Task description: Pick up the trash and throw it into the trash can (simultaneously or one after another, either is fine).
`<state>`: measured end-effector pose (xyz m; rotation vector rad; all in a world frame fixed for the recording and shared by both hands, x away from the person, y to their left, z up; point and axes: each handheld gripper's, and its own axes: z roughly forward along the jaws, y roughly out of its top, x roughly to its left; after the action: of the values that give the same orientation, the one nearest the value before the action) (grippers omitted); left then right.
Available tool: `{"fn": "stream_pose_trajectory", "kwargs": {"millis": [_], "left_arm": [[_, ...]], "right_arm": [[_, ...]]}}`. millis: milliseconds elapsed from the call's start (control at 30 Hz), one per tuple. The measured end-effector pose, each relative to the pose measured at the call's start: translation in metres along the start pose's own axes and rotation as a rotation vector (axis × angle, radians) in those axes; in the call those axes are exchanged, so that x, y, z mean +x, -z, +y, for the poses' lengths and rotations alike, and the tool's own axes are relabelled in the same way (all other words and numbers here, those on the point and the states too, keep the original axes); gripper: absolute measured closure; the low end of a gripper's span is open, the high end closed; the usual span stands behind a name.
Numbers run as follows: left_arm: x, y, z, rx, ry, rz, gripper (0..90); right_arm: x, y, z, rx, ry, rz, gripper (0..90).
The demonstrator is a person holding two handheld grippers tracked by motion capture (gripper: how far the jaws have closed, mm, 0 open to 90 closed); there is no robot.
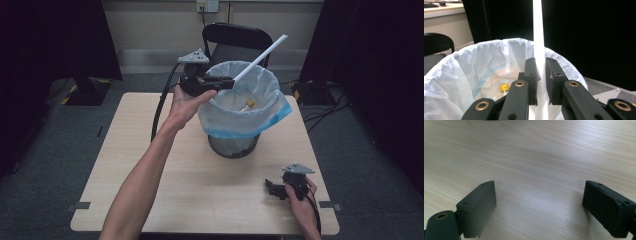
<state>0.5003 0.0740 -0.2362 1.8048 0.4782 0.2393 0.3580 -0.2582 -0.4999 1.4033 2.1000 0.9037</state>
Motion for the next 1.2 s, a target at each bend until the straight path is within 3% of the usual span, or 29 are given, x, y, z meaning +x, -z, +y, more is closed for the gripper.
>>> {"fn": "stream_pose_trajectory", "kwargs": {"millis": [233,367,533,733,833,1000,1200], "left_arm": [[0.002,-0.008,-0.003,0.021,0.017,-0.009,79.1],[0.004,-0.007,-0.003,0.007,0.046,-0.011,65.7],[0.004,-0.005,-0.002,0.004,0.046,0.007,51.6],[0.005,-0.001,-0.001,0.001,0.046,0.001,33.3],[0.007,0.002,-0.002,0.003,0.055,0.004,27.7],[0.007,0.008,-0.001,0.012,0.032,0.030,22.5],[0.015,0.022,-0.004,0.005,0.052,0.059,17.5]], "right_arm": [[0.000,0.000,0.000,0.000,0.000,0.000,10.9],[0.000,0.000,0.000,0.000,0.000,0.000,10.9],[0.000,0.000,0.000,0.000,0.000,0.000,10.9],[0.000,0.000,0.000,0.000,0.000,0.000,10.9],[0.000,0.000,0.000,0.000,0.000,0.000,10.9],[0.000,0.000,0.000,0.000,0.000,0.000,10.9],[0.000,0.000,0.000,0.000,0.000,0.000,10.9]]}}
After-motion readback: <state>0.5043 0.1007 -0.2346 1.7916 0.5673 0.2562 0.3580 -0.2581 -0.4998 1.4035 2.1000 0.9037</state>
